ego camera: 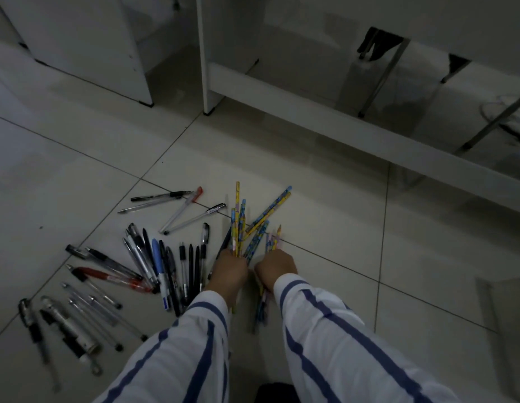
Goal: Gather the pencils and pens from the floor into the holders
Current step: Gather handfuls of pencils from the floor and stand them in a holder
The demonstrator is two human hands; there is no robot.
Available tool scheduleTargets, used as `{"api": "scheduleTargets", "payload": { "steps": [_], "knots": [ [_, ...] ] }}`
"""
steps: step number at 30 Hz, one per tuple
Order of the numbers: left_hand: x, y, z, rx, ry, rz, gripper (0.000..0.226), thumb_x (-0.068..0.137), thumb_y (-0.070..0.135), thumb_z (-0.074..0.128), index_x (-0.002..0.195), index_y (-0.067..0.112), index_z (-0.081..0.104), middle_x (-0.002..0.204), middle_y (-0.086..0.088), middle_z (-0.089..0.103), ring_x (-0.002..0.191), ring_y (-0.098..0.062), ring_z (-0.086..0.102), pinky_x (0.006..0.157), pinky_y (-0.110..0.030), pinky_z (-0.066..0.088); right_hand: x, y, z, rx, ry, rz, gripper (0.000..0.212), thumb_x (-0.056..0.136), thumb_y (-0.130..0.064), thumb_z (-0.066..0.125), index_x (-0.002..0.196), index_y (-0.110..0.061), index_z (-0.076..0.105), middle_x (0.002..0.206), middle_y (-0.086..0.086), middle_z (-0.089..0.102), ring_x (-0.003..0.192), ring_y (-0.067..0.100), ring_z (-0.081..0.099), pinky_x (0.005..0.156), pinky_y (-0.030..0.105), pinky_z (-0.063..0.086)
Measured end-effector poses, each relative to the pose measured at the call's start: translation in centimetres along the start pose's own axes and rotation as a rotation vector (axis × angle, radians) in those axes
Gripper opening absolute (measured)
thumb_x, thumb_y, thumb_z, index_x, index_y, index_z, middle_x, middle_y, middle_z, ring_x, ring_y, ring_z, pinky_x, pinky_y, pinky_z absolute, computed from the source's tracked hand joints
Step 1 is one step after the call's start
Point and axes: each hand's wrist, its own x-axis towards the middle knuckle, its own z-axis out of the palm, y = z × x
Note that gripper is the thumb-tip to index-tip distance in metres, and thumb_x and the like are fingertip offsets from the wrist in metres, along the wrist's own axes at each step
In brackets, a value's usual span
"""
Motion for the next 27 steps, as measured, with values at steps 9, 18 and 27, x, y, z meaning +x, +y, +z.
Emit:
{"api": "scheduleTargets", "payload": {
  "steps": [9,18,27],
  "knots": [
    [-1.1,0.3,-0.7,-0.096,-0.204,-0.017,0.031,0.084,0.012,0.055,0.114,0.007,0.055,0.086,-0.016,0.059,0.075,-0.029,0.057,0.067,-0.032,0.045,-0.8,2.3,-1.7,0.056,-0.03,-0.142,0.024,0.083,-0.024,0.056,0.065,-0.011,0.048,0.072,0.009,0.054,0.071,0.026,0.053,0.052,0.025,0.036],
    [-3.1,1.4,-0.5,-0.398,-0.536,0.143,0.029,0.099,0.0,0.033,0.105,0.011,0.06,0.081,-0.021,0.063,0.072,-0.029,0.062,0.073,-0.037,0.051,-2.0,1.0,-5.0,0.48,-0.235,-0.261,0.014,0.086,-0.014,0.056,0.098,-0.006,0.057,0.058,0.013,0.06,0.039,0.022,0.052,0.036,0.023,0.042],
    [-2.2,1.1,0.0,-0.323,-0.499,0.225,0.042,0.093,-0.002,0.05,0.131,0.016,0.048,0.103,-0.013,0.069,0.086,-0.022,0.065,0.073,-0.033,0.054,-2.1,-0.2,-5.0,0.474,-0.192,-0.259,0.012,0.092,-0.022,0.057,0.092,-0.011,0.062,0.088,0.015,0.067,0.066,0.03,0.064,0.055,0.034,0.056]
  ]
}}
